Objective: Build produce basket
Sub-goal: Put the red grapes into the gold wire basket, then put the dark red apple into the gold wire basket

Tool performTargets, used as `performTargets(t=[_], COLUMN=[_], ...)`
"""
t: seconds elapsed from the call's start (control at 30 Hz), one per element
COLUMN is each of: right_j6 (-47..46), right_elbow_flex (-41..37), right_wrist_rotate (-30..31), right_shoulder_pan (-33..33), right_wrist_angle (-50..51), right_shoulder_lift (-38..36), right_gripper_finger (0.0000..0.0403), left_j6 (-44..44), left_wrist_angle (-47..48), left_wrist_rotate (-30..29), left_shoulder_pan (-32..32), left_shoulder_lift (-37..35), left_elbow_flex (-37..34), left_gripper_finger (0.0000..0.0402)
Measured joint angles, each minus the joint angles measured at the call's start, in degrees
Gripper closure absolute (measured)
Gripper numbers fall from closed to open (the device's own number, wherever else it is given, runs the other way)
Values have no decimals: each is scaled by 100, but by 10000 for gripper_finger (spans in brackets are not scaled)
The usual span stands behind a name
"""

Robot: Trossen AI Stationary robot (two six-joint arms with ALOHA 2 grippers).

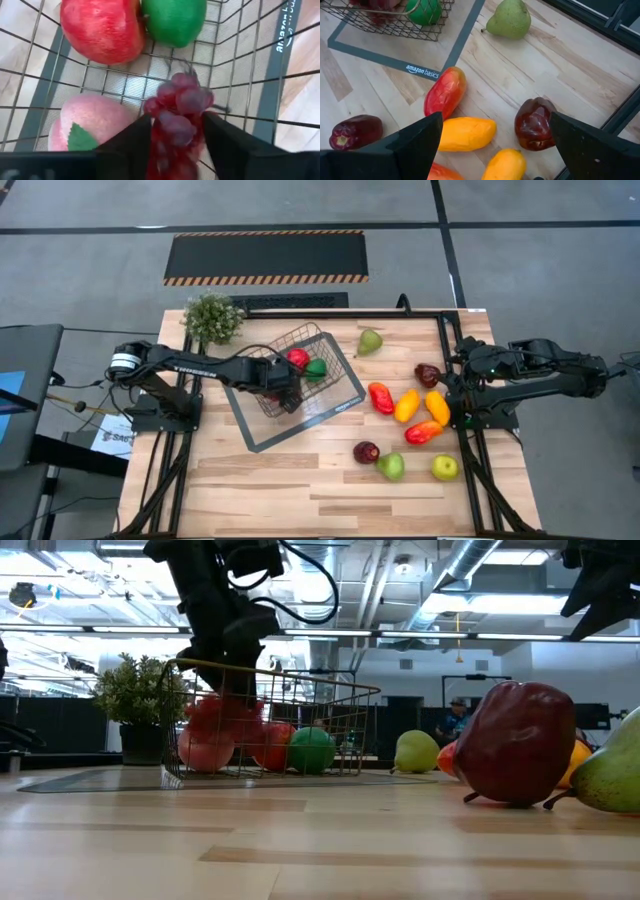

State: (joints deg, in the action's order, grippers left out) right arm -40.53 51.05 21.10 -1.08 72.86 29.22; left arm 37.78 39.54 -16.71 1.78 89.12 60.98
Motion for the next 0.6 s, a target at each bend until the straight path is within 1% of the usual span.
performTargets(t=[0.07, 0.17, 0.27, 0.33, 0.43, 0.5, 0.6], right_j6=[0, 2, 1, 2, 4, 2, 2], right_elbow_flex=[0, 0, 0, 0, 0, 0, 0], right_wrist_rotate=[0, 0, -1, 0, -2, -1, -2], right_shoulder_pan=[0, 0, 0, 0, 0, 0, 0], right_wrist_angle=[0, 2, 2, 2, 2, 2, 2], right_shoulder_lift=[0, -1, 0, 1, -1, 0, 0], right_gripper_finger=[17, 17, 17, 17, 17, 17, 17], left_j6=[-2, -92, -308, -509, -880, -1116, -1225], left_wrist_angle=[14, 27, 110, 127, -123, -360, -893], left_wrist_rotate=[123, 513, 1067, 1585, 2123, 2155, 1844], left_shoulder_pan=[3, 26, 48, 68, -21, -131, -294], left_shoulder_lift=[0, 0, 0, 2, 0, 0, -2], left_elbow_flex=[73, 254, 573, 899, 1428, 1721, 2012], left_gripper_finger=[189, 126, 86, 78, 83, 89, 91])
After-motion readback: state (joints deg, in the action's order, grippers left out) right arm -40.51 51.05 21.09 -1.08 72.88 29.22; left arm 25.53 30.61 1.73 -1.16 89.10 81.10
